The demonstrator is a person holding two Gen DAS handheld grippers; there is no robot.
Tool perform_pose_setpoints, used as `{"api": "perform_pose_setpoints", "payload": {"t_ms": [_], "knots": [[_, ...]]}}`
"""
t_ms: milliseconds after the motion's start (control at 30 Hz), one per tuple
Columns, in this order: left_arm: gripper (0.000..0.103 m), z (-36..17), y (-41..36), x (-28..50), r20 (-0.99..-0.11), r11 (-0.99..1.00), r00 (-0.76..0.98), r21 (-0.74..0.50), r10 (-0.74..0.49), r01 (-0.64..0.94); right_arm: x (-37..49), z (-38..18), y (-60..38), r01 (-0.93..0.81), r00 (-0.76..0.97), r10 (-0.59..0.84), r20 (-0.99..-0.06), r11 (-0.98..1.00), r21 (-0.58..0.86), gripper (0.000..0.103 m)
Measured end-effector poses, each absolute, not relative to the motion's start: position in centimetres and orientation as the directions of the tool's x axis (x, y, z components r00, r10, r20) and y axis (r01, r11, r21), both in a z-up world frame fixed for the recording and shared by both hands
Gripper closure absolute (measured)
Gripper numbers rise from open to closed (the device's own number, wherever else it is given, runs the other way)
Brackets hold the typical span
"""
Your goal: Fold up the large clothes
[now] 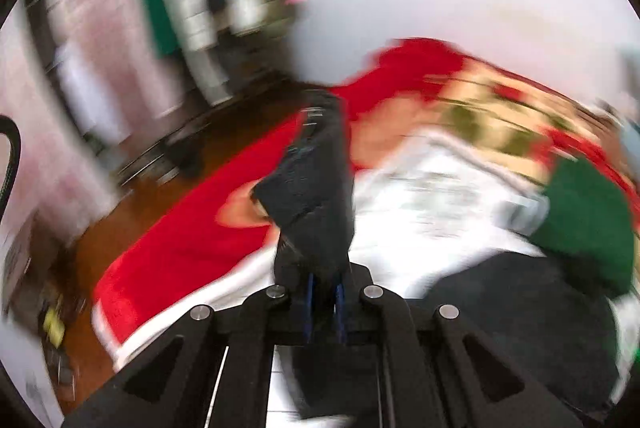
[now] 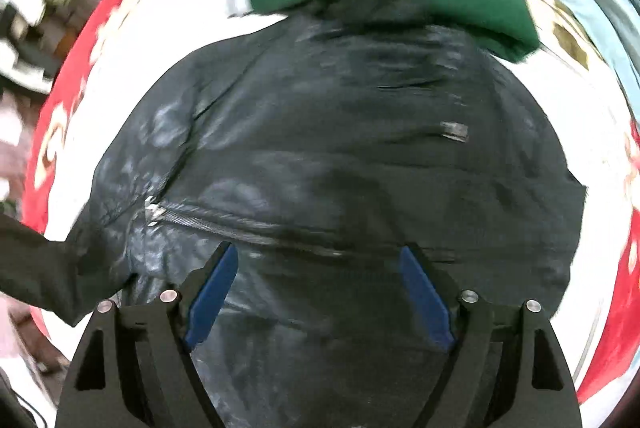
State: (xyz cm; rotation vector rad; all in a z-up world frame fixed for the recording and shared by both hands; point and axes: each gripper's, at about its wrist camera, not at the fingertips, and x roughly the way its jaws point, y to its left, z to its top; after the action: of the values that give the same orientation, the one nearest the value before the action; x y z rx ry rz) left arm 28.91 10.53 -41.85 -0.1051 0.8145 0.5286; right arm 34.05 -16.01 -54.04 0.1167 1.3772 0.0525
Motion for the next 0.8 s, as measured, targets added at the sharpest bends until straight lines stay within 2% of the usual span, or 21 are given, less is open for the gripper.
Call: {"api": "perform_pose_setpoints", "payload": {"t_ms": [167, 333, 500, 667, 700, 733, 767, 800], "knots": [[0.099, -42.9, -3.9, 32.7, -0.784, 0.983, 0.6, 0.074, 0.16, -0.167, 33.1, -53.6, -26.0, 0.219, 0.205, 0.076, -0.976, 0.968, 0.121, 0.018], [0.098, -47.2, -17.1, 34.3, -0.863, 0.991, 0.504, 0.031, -0.039, 0.128, 31.6, -54.7, -34.7, 0.397, 0.209, 0.01, -0.978, 0.913, 0.094, 0.018], [0.095, -51.3, -23.3, 34.4, -0.917, 0.969, 0.398, 0.081, -0.019, 0.234, 28.5, -56.1, -40.8, 0.48, 0.167, -0.02, -0.986, 0.875, 0.063, 0.018], [0.088, -52.9, -22.9, 33.8, -0.952, 0.975, 0.306, 0.041, -0.029, 0.219, 26.3, -56.4, -43.8, 0.525, 0.143, 0.03, -0.989, 0.845, 0.102, 0.018], [0.064, -52.9, -22.8, 33.9, -0.958, 0.975, 0.285, 0.023, -0.042, 0.22, 26.1, -56.3, -44.1, 0.529, 0.143, 0.044, -0.989, 0.841, 0.114, 0.018], [0.013, -53.0, -22.6, 33.4, -0.962, 0.977, 0.266, -0.004, -0.063, 0.215, 26.0, -56.1, -44.3, 0.529, 0.148, 0.056, -0.987, 0.839, 0.127, 0.018], [0.0, -53.2, -22.3, 32.9, -0.963, 0.978, 0.256, -0.029, -0.082, 0.205, 26.0, -55.8, -44.4, 0.525, 0.153, 0.072, -0.986, 0.839, 0.143, 0.018], [0.0, -52.9, -21.6, 32.7, -0.962, 0.981, 0.254, -0.052, -0.1, 0.188, 26.0, -55.6, -44.4, 0.524, 0.155, 0.081, -0.985, 0.838, 0.151, 0.018]]}}
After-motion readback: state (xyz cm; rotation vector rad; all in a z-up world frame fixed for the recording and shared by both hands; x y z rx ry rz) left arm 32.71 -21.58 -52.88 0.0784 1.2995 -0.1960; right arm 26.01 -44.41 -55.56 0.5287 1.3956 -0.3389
